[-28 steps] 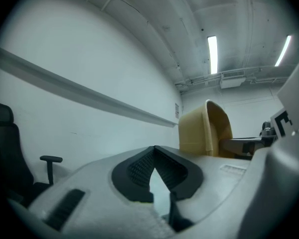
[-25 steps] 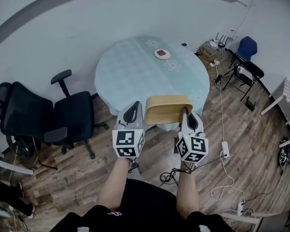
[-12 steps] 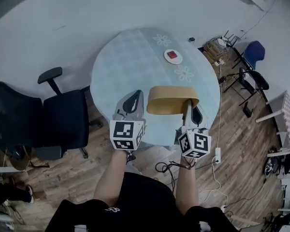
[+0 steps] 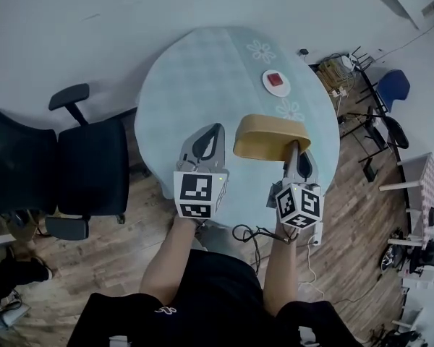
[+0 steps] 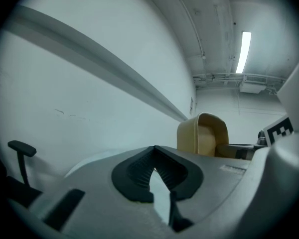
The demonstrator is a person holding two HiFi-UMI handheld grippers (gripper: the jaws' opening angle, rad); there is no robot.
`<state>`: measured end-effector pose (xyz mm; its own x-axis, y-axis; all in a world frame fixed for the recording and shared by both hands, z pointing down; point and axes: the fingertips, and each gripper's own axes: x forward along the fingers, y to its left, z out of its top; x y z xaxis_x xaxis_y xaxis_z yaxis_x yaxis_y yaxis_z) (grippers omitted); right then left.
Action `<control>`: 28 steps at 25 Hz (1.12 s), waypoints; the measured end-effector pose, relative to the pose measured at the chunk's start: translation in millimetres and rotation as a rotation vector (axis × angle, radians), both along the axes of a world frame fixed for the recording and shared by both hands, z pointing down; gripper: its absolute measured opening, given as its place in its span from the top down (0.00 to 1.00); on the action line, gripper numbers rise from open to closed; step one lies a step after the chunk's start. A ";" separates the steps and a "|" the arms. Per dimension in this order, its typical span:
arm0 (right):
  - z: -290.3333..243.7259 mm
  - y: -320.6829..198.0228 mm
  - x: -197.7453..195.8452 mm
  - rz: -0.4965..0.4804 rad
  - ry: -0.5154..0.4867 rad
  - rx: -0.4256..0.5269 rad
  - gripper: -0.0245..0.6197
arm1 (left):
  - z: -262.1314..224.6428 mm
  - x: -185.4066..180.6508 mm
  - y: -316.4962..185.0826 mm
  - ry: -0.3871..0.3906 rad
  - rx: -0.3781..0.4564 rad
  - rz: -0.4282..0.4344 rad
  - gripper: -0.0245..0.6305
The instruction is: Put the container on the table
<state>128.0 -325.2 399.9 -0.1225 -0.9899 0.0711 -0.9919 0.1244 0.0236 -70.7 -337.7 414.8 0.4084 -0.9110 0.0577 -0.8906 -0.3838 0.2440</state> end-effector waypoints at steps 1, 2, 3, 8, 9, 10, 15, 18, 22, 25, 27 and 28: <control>3.5 -4.9 3.4 0.004 -0.013 -0.009 0.94 | 2.7 2.8 -3.7 -0.007 -0.007 0.003 0.96; 7.7 -9.7 6.3 0.005 -0.032 -0.021 0.94 | 5.4 6.5 -7.1 -0.014 -0.016 0.009 0.96; 13.1 -15.2 9.1 0.003 -0.056 -0.037 0.94 | 8.3 10.8 -11.1 -0.021 -0.026 0.017 0.96; 75.5 -38.3 28.4 0.025 -0.152 -0.207 0.94 | 44.1 28.9 -31.5 -0.051 -0.126 0.023 0.96; 89.6 -42.8 32.2 0.033 -0.169 -0.242 0.94 | 52.4 31.6 -35.1 -0.055 -0.146 0.021 0.96; 103.1 -47.4 35.9 0.038 -0.185 -0.275 0.94 | 60.2 34.7 -38.0 -0.059 -0.164 0.018 0.96; 175.2 -66.7 59.2 0.067 -0.211 -0.449 0.94 | 109.7 53.2 -42.4 -0.087 -0.278 0.020 0.96; 215.6 -77.9 65.7 0.083 -0.200 -0.581 0.94 | 128.0 52.2 -45.2 -0.112 -0.322 0.011 0.96; 249.0 -88.8 75.5 0.096 -0.159 -0.724 0.94 | 137.3 52.2 -45.6 -0.139 -0.340 0.004 0.96; 271.7 -95.4 78.1 0.098 -0.133 -0.829 0.94 | 139.2 46.2 -46.6 -0.149 -0.346 -0.009 0.96; 286.7 -98.1 78.2 0.098 -0.146 -0.893 0.94 | 138.9 40.7 -47.5 -0.152 -0.349 -0.020 0.96; 293.5 -98.8 78.6 0.103 -0.157 -0.921 0.94 | 138.4 38.1 -48.0 -0.152 -0.349 -0.026 0.96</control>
